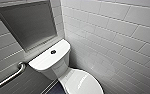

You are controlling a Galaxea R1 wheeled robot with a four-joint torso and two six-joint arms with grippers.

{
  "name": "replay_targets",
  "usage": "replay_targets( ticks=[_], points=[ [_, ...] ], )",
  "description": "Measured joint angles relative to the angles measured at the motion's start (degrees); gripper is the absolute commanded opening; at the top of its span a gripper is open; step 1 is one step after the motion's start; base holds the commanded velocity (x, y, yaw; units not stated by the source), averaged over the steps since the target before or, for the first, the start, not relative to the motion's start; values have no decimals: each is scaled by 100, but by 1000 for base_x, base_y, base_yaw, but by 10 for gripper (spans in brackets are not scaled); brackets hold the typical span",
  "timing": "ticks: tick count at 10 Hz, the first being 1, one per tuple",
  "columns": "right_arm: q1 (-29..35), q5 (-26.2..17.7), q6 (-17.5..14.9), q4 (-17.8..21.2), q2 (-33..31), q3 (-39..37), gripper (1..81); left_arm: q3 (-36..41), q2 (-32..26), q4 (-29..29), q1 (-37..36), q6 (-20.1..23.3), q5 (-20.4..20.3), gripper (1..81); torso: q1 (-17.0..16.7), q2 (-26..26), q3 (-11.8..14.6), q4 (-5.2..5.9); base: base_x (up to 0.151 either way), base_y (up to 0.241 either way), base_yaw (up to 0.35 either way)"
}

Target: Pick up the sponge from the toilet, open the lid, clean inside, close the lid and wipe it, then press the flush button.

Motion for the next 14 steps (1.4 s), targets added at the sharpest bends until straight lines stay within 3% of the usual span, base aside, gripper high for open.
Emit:
replay_targets(
  ticks=[3, 6, 9, 12, 14],
  points=[
    [-45, -24, -4, -22, 17, 163, 10, -16, 85, -91, -89, -112, 88, 811, 40, -50, 0, 0, 0, 0, 0],
    [-66, -17, -11, -22, 48, 194, 10, -13, 265, -450, -664, -245, 340, 811, 42, -52, 0, 0, 0, 0, 0],
    [-72, -11, -11, -20, 169, 121, 10, -61, 634, -859, -741, -261, 545, 811, 42, -52, 0, 0, 0, 0, 0],
    [-39, -13, -11, -17, 221, -55, 10, -505, 827, -1515, -761, -291, 539, 811, 42, -52, 0, 0, 0, 0, 0],
    [-22, -24, -9, -17, 360, -190, 10, -529, 1003, -1601, -852, -291, 514, 811, 42, -52, 0, 0, 0, 0, 0]
  ],
)
